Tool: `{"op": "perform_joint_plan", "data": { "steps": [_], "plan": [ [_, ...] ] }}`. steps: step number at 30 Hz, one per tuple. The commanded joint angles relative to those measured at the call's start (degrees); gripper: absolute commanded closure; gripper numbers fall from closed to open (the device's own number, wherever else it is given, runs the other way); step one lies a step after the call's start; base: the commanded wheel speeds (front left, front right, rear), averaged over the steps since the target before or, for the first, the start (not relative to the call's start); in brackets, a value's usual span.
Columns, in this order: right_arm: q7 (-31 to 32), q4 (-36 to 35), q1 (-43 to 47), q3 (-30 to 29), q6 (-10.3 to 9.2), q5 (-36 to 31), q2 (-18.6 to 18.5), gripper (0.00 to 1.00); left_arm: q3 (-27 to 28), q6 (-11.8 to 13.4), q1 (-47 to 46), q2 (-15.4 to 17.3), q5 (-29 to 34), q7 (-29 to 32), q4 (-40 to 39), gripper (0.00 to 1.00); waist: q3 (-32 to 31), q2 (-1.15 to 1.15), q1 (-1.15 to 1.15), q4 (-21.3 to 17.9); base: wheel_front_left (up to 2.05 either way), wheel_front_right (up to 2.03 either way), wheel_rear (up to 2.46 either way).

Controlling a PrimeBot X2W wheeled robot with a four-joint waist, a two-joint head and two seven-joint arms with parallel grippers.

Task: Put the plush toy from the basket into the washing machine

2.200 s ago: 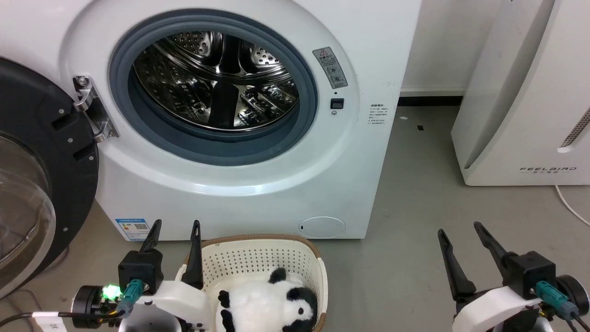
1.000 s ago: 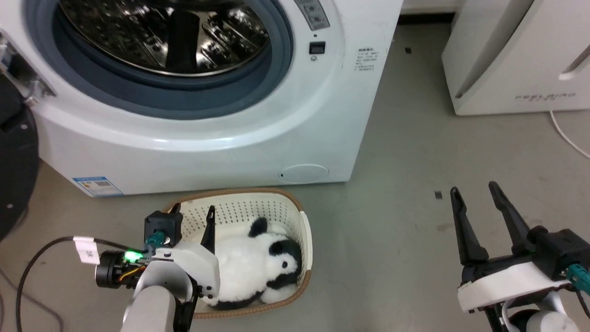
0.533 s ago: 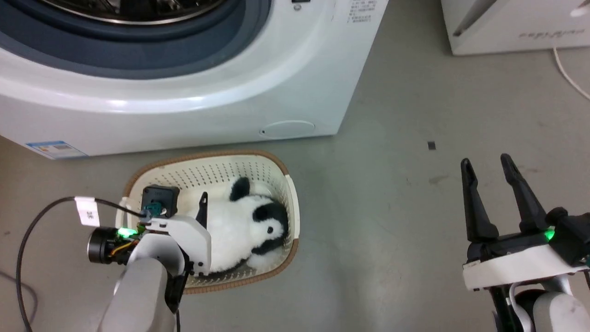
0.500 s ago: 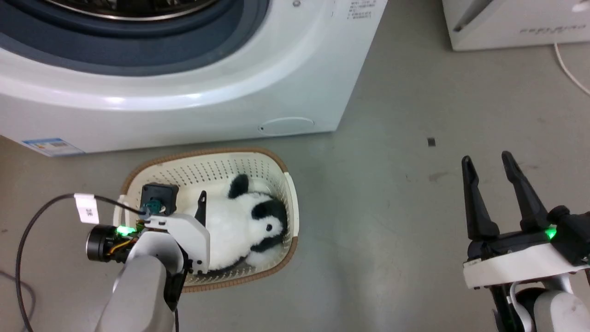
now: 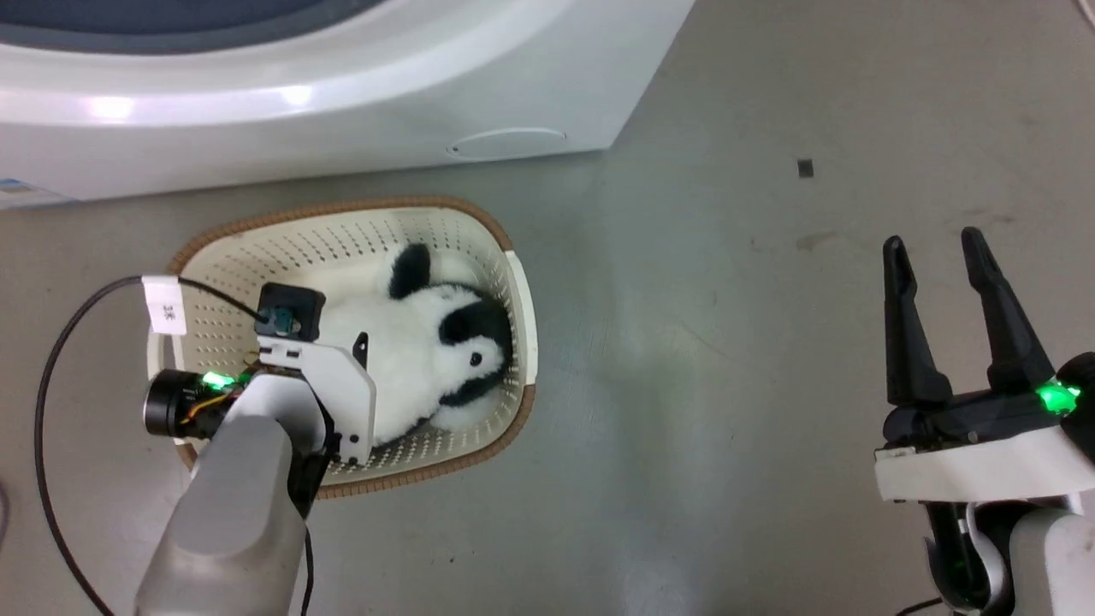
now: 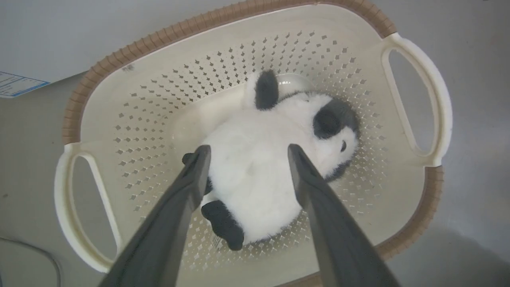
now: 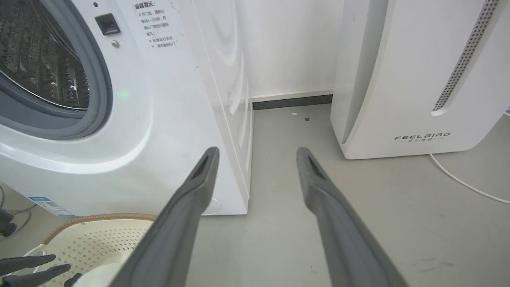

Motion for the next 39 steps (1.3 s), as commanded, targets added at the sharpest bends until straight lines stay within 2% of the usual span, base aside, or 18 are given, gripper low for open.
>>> {"op": "perform_joint_plan", "data": {
  "steps": [1, 15, 22, 31, 32, 33, 34, 39],
  "plan": [
    [-0.6, -0.8, -1.4, 0.0, -0.02, 0.9, 0.0, 0.00, -0.5, -0.5, -2.2, 0.6, -0.5, 0.9, 1.6, 0.00, 2.1, 0.00, -0.01, -0.4, 0.00, 0.00, 0.00],
    [-2.4, -3.1, -3.8, 0.4, -0.03, 2.6, 0.0, 0.00, -4.5, -2.7, -11.3, 1.9, -1.7, 8.4, 10.4, 0.00, 11.6, 0.00, -0.01, -1.3, 0.00, 0.00, 0.00],
    [-3.2, -4.0, -4.9, 0.1, -0.03, 3.4, 0.0, 0.00, -6.1, -3.2, -14.7, 2.2, -2.6, 10.0, 14.6, 0.00, 15.2, 0.00, -0.01, -1.6, 0.00, 0.00, 0.00],
    [-4.3, -4.6, -6.9, 0.5, -0.03, 4.6, 0.0, 0.00, -8.1, -3.4, -19.4, 3.1, -3.5, 9.3, 19.9, 0.00, 19.1, 0.00, -0.01, -2.4, 0.00, 0.00, 0.00],
    [-4.4, -4.6, -7.1, 0.6, -0.03, 4.8, 0.0, 0.00, -8.3, -3.5, -19.8, 3.2, -3.6, 9.3, 20.5, 0.20, 19.4, 0.00, -0.01, -2.4, 0.00, 0.00, 0.00],
    [-4.5, -4.6, -7.3, 0.6, -0.03, 4.9, 0.0, 0.00, -8.5, -3.5, -20.2, 3.3, -3.7, 9.1, 21.0, 0.82, 19.6, 0.00, -0.01, -2.5, 0.00, 0.00, 0.00],
    [-4.7, -4.8, -7.5, 0.6, -0.04, 5.1, 0.0, 0.00, -8.8, -3.6, -20.6, 3.5, -3.8, 9.0, 21.6, 1.00, 19.8, 0.00, -0.01, -2.7, 0.00, 0.00, 0.00],
    [-5.1, -4.9, -8.1, 0.4, -0.04, 5.8, 0.0, 0.00, -9.7, -3.7, -22.2, 4.2, -4.1, 7.8, 24.0, 1.00, 20.2, 0.00, -0.01, -3.0, 0.00, 0.00, 0.00]
  ]
}}
